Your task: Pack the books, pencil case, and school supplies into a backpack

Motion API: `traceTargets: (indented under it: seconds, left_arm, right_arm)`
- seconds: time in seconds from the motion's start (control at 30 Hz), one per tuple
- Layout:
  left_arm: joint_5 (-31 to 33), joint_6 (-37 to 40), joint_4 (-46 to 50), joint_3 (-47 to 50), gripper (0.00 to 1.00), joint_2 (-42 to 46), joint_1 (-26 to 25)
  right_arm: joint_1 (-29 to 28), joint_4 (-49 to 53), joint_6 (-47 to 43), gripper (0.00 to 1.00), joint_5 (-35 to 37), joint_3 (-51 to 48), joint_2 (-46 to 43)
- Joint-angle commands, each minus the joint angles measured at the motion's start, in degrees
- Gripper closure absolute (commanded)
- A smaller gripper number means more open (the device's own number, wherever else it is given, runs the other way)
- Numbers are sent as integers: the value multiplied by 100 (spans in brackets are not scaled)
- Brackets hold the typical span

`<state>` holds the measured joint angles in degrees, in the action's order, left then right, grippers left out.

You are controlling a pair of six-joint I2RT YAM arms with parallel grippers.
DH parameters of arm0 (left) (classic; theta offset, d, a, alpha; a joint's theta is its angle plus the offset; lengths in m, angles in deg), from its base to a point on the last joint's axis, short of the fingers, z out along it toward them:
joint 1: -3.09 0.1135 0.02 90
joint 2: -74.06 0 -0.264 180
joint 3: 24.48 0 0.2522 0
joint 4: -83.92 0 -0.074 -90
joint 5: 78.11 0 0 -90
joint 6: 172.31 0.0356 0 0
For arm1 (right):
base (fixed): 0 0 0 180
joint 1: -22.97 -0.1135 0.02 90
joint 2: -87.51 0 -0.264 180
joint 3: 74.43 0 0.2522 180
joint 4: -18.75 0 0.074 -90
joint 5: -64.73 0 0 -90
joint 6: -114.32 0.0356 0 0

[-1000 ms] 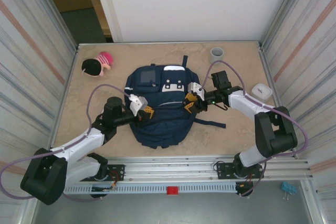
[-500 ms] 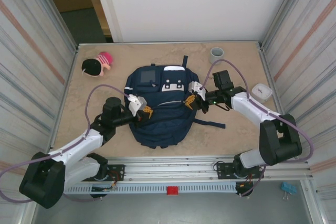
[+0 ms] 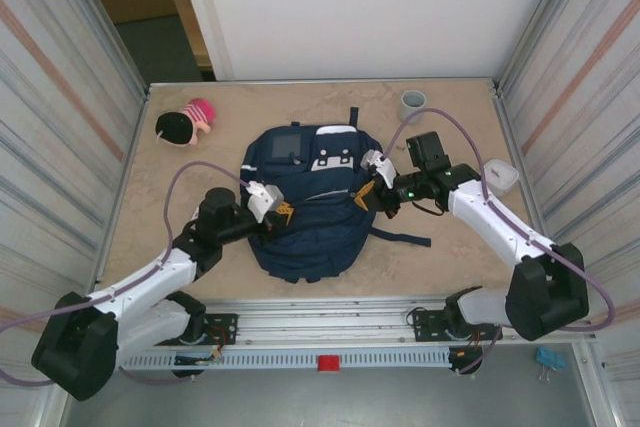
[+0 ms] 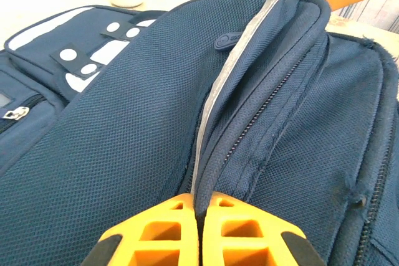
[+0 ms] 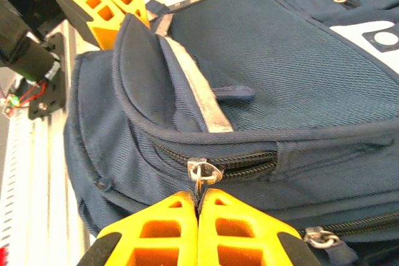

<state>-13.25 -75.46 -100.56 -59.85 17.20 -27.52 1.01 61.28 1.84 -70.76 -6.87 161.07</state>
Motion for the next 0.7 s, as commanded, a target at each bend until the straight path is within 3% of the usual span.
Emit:
traceTargets:
  seconds: [0.0, 0.2, 0.4, 0.67]
  left_arm:
    - [741, 62, -241, -373, 100, 74, -86]
    - [1117, 168, -188, -642, 100, 35, -447]
    - [1339, 305, -94, -843, 100, -144, -825]
    - [1407, 373, -33, -991, 100, -308, -1118]
  right_arm:
    - [-313, 488, 805, 100, -51, 114, -451]
    - [-784, 251, 2065, 100, 304, 3, -557]
    - [-1381, -604, 3549, 100, 524, -150, -479]
    - [-2397, -1184, 4508, 100, 1218, 138, 13]
